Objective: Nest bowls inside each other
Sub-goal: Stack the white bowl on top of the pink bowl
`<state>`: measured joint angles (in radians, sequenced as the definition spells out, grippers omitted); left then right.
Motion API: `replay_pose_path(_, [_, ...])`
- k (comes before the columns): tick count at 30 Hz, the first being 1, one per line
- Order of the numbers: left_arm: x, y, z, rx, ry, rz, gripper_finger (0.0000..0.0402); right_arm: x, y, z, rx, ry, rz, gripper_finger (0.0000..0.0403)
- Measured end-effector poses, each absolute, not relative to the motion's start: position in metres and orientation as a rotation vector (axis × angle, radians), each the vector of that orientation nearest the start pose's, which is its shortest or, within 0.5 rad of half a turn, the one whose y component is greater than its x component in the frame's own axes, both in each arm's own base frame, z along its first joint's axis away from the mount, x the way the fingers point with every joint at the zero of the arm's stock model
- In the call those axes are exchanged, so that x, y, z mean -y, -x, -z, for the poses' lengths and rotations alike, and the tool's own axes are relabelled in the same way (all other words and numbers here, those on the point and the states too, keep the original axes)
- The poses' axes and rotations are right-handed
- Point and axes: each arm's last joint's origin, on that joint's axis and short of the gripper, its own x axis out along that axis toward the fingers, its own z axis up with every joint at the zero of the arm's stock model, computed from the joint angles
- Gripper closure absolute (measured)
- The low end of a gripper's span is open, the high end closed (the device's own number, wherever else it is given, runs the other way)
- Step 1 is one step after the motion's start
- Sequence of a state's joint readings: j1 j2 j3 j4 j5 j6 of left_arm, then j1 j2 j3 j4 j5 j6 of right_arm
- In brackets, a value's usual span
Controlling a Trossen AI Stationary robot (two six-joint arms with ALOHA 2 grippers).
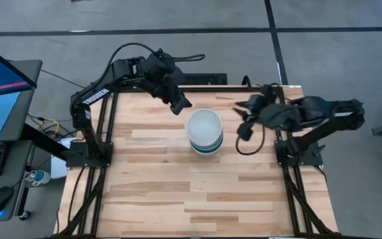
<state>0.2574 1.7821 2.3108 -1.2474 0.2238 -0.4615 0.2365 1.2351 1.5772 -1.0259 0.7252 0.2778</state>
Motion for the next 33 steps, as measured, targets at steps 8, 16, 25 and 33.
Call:
replay_pose_path(8, [-0.073,-0.318,-0.477,-0.682,0.606,-0.133,0.0290,-0.017,-0.270,-0.408,-0.636,0.050,0.483,0.0291])
replay_pose_path(16, [-0.067,-0.294,-0.495,-0.622,0.552,-0.118,0.0290,-0.007,-0.307,-0.385,-0.667,0.027,0.493,0.0291])
replay_pose_path(25, [-0.060,-0.263,-0.516,-0.541,0.527,-0.123,0.0290,0.007,-0.330,-0.361,-0.729,-0.019,0.522,0.0291])
replay_pose_path(33, [-0.056,-0.246,-0.526,-0.503,0.510,-0.132,0.0290,0.019,-0.351,-0.342,-0.748,-0.035,0.551,0.0291])
